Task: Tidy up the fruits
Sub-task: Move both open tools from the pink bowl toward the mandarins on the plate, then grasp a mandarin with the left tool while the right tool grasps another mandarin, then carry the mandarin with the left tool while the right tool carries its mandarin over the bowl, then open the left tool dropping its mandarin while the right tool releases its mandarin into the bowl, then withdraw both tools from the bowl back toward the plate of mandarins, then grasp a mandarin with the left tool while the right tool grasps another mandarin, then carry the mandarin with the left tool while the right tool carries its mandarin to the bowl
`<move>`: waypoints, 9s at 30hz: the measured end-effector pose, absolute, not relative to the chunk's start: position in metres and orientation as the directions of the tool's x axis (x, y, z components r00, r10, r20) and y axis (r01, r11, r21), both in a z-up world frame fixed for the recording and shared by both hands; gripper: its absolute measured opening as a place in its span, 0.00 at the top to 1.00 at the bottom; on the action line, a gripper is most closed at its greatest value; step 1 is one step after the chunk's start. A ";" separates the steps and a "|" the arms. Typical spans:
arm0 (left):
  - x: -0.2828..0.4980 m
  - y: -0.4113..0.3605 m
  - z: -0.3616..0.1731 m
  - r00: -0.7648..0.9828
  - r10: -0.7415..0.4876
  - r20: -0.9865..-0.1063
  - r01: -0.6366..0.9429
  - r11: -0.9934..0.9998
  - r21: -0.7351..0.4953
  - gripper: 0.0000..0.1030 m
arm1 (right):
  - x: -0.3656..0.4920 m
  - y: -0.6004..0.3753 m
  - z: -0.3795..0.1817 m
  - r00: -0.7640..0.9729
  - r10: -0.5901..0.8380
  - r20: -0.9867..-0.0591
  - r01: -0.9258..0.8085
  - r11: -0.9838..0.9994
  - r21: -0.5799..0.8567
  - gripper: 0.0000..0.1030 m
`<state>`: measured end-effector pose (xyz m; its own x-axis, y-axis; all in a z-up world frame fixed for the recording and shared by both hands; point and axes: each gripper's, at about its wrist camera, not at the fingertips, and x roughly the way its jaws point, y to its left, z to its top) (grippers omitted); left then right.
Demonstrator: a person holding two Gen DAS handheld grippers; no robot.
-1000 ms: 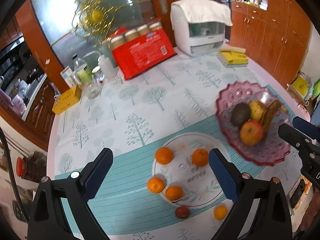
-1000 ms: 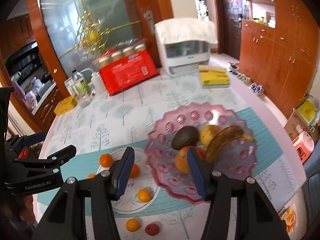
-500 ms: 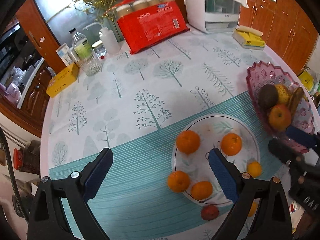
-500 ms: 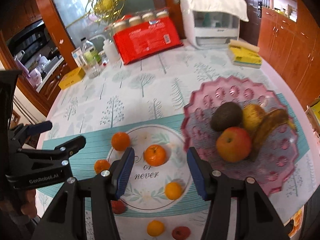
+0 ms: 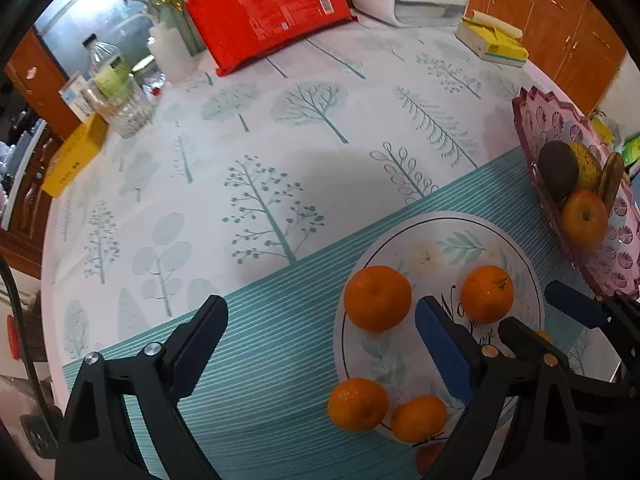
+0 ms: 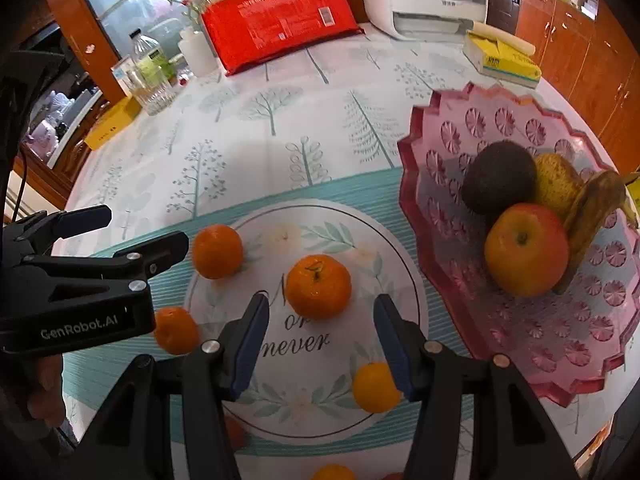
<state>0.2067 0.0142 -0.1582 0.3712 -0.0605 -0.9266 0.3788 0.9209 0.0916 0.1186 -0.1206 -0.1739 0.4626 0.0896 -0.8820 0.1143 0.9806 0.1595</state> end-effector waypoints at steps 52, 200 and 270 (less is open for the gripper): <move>0.170 -0.025 -0.116 0.376 -0.182 -0.909 0.490 0.871 0.028 0.61 | 0.100 -0.116 -0.141 0.566 0.104 -0.818 0.020 0.990 0.140 0.58; 0.122 0.082 -0.161 0.377 0.038 -0.925 0.089 0.993 0.078 0.22 | 0.065 -0.086 -0.162 0.450 0.200 -0.870 -0.205 0.972 0.117 0.54; 0.137 -0.019 -0.162 0.318 -0.186 -0.930 0.307 0.948 -0.085 0.63 | 0.069 -0.131 -0.159 0.521 0.189 -0.833 -0.117 0.982 0.149 0.62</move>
<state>0.1369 -0.0189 -0.1617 0.3178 -0.1861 -0.9297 0.3066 0.9480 -0.0850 0.0695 -0.1312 -0.1586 0.5205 0.1887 -0.8327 -0.1170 0.9818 0.1494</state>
